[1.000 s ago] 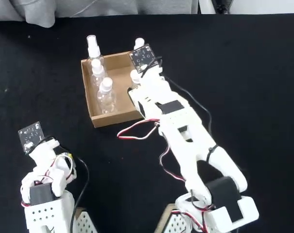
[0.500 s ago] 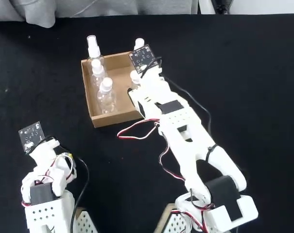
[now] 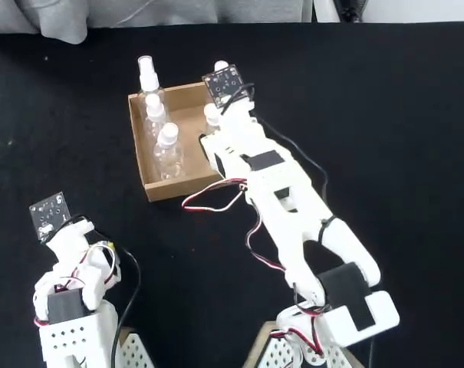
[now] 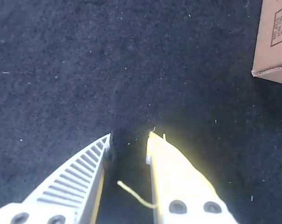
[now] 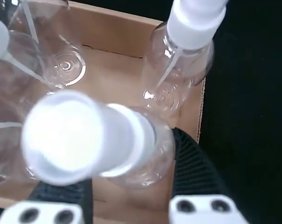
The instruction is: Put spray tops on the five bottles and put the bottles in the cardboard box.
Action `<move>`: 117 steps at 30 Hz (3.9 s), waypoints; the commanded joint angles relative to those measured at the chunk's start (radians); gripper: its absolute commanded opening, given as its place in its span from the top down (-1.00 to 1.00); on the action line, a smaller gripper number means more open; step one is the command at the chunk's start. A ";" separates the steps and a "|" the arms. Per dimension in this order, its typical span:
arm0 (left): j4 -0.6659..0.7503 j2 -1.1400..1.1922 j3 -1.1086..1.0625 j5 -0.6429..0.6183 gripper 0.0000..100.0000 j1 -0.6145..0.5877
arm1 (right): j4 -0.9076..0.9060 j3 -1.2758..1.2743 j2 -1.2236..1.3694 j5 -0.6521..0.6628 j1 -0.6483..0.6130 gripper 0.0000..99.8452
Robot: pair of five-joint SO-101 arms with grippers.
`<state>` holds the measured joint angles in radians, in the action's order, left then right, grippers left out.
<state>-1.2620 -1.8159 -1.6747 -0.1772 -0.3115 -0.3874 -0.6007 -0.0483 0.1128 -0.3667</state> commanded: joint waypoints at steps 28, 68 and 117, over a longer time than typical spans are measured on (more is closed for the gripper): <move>-0.006 -0.006 -0.025 0.003 0.77 0.005 | -0.041 0.064 -0.002 -0.003 0.020 0.34; -0.006 -0.006 -0.025 0.003 0.77 0.004 | -0.414 0.002 -0.386 0.000 0.026 0.34; -0.006 -0.006 -0.025 0.003 0.77 0.004 | -0.172 -0.418 -0.932 -0.002 0.107 0.89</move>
<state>-1.2620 -1.8159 -1.6747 -0.1772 -0.3115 -0.6160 -1.0104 -0.9152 0.1128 -0.2885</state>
